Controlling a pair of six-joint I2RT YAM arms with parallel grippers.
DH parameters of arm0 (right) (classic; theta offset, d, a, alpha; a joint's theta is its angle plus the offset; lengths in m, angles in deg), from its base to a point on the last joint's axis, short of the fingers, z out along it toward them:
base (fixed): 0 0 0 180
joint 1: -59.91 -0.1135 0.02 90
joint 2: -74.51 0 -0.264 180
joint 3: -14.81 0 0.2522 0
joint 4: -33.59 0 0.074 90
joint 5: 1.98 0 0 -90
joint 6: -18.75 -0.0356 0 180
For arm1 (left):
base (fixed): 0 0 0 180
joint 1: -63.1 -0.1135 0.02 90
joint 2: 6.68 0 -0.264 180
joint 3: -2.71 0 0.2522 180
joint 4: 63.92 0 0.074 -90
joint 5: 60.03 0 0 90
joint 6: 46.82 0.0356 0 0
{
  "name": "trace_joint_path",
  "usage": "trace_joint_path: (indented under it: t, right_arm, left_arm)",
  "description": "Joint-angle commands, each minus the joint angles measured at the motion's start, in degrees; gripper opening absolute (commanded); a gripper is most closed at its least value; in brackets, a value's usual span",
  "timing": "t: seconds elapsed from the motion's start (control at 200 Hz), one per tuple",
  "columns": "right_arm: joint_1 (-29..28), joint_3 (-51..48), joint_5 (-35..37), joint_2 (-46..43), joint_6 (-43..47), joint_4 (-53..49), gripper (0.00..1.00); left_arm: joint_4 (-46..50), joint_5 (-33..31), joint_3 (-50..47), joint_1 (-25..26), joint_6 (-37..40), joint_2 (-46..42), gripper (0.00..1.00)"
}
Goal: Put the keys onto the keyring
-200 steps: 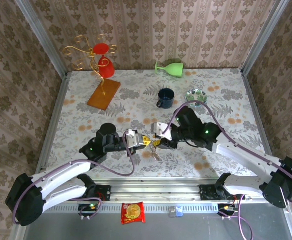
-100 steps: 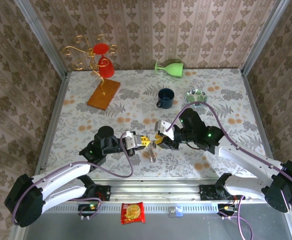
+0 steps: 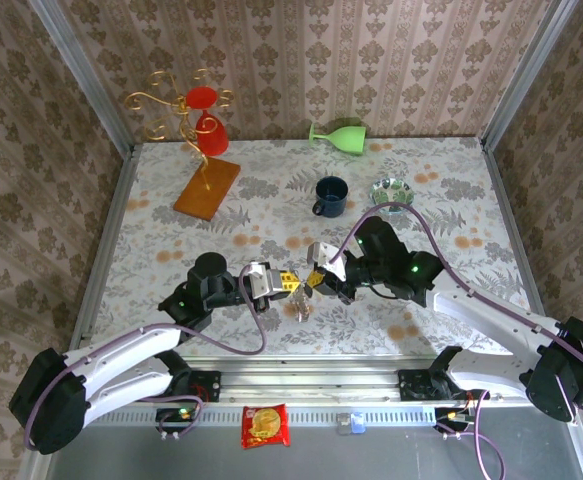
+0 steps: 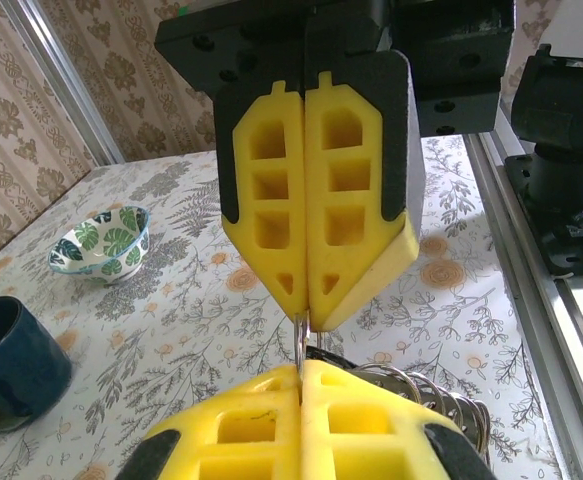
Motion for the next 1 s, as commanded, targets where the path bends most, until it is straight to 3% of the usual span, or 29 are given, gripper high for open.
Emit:
trace_joint_path:
  t: [0.0, 0.465, 0.54, 0.595, 0.75, 0.995]
  right_arm:
    - [0.1, 0.6, -1.8, 0.2, 1.2, -0.1, 0.02]
    - [0.0, 0.9, -1.8, 2.0, 0.5, 1.6, 0.0]
    - [0.1, -0.8, -0.8, -0.1, -0.3, 3.8, 0.15]
    - [0.2, -2.2, -0.8, -1.5, -0.4, 5.0, 0.2]
    - [0.2, -3.5, -2.8, -2.5, -1.4, 6.0, 0.24]
    - [0.2, -4.0, -4.0, -1.3, -3.7, 10.3, 0.22]
  left_arm:
    - [-3.7, 0.7, -0.2, 0.0, -1.0, -1.0, 0.0]
    - [-6.4, 3.4, 0.1, 0.1, -2.5, 0.5, 0.0]
    - [-6.4, 3.4, -0.4, 0.0, -2.5, 0.4, 0.0]
    - [-6.5, 3.4, -0.6, 0.1, -2.7, 0.5, 0.0]
    - [-7.2, 3.9, -0.6, 0.0, -3.4, 0.4, 0.0]
    - [-10.5, 4.5, -1.2, 0.1, -5.8, 1.2, 0.0]
